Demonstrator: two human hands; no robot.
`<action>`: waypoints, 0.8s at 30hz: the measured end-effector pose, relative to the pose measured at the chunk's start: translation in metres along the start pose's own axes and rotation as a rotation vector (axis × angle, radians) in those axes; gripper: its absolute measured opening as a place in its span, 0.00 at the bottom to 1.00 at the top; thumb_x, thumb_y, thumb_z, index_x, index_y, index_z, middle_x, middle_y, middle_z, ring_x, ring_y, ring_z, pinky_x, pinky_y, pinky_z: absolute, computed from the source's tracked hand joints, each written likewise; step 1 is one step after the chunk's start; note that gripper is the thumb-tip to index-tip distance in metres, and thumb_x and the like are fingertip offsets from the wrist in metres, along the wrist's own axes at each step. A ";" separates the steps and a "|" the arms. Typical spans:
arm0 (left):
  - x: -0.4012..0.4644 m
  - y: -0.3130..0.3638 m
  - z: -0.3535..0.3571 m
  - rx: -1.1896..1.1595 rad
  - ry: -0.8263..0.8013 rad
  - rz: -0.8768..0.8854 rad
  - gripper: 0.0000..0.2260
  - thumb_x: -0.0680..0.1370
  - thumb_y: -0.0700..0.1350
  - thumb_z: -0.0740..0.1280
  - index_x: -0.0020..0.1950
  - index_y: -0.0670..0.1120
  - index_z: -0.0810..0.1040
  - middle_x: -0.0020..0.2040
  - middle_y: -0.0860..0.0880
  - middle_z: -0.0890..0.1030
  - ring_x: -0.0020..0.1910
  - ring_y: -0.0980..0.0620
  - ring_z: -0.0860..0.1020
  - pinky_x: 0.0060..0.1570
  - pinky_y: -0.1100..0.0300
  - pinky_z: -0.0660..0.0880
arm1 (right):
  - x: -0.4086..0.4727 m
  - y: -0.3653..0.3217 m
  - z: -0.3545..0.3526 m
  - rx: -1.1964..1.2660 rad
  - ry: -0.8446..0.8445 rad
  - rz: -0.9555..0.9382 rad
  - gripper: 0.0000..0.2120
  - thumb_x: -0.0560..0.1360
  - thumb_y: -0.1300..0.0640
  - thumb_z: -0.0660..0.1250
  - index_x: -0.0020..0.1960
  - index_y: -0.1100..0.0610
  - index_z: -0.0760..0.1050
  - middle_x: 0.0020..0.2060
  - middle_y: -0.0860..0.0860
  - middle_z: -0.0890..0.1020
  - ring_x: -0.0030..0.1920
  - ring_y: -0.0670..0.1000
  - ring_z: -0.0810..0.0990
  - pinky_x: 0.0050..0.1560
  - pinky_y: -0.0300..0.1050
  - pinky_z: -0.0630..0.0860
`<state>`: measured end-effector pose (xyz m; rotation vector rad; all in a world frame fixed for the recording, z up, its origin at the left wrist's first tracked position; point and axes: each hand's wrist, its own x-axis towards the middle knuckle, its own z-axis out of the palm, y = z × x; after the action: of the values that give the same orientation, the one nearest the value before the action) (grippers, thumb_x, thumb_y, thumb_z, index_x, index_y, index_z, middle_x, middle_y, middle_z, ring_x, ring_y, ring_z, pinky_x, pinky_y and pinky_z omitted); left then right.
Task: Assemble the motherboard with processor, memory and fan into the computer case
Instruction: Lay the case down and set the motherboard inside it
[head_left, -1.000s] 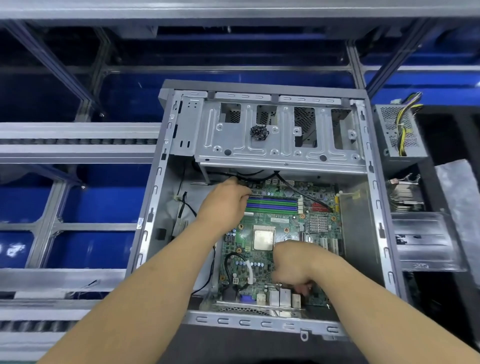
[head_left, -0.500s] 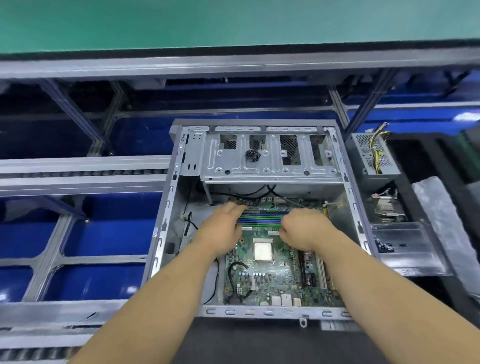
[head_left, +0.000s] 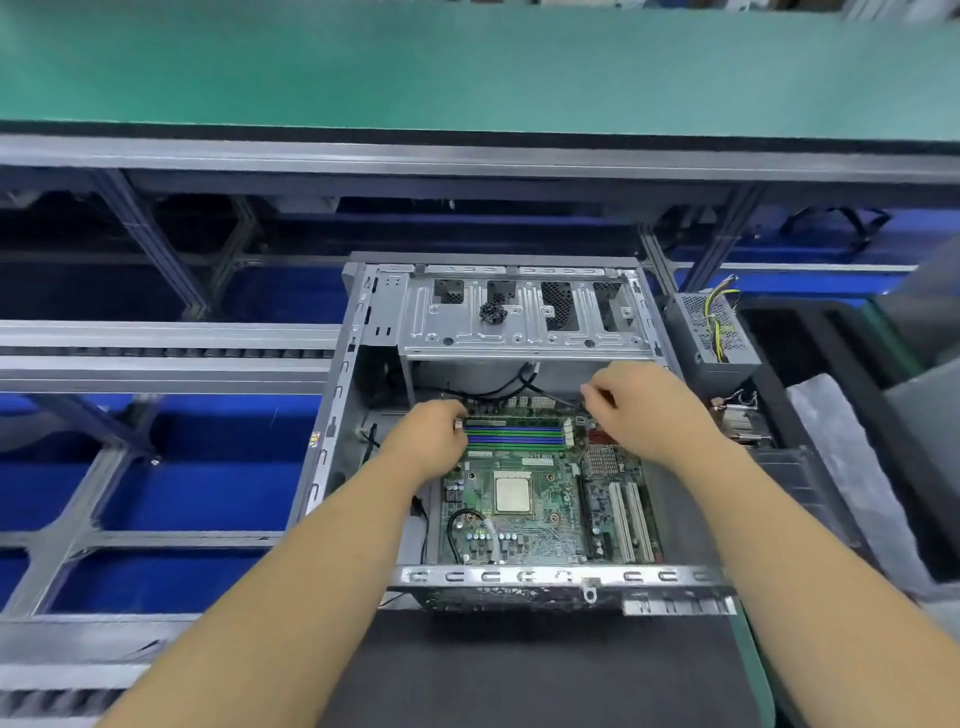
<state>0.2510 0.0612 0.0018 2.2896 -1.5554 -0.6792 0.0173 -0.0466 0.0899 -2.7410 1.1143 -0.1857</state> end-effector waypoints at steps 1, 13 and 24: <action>0.000 -0.001 0.000 -0.024 0.008 -0.014 0.18 0.79 0.42 0.62 0.69 0.46 0.75 0.60 0.45 0.80 0.50 0.48 0.77 0.50 0.57 0.75 | -0.003 0.000 0.002 -0.025 0.016 -0.021 0.21 0.84 0.51 0.58 0.33 0.55 0.65 0.29 0.51 0.72 0.34 0.56 0.73 0.37 0.49 0.65; 0.005 -0.004 -0.004 -0.054 -0.106 -0.011 0.21 0.76 0.45 0.69 0.69 0.47 0.73 0.53 0.47 0.80 0.44 0.50 0.77 0.44 0.62 0.70 | 0.001 0.013 0.005 0.517 0.337 0.203 0.18 0.79 0.57 0.64 0.32 0.61 0.70 0.27 0.58 0.72 0.30 0.49 0.65 0.35 0.45 0.65; 0.005 0.002 0.003 0.090 0.000 -0.017 0.16 0.79 0.48 0.64 0.65 0.47 0.70 0.56 0.47 0.79 0.49 0.46 0.77 0.46 0.53 0.76 | 0.003 -0.025 0.025 0.068 0.132 0.064 0.20 0.82 0.52 0.59 0.31 0.51 0.64 0.27 0.46 0.71 0.29 0.48 0.72 0.35 0.43 0.67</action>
<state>0.2495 0.0559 -0.0007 2.3700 -1.5991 -0.6258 0.0411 -0.0283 0.0710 -2.6626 1.2030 -0.3927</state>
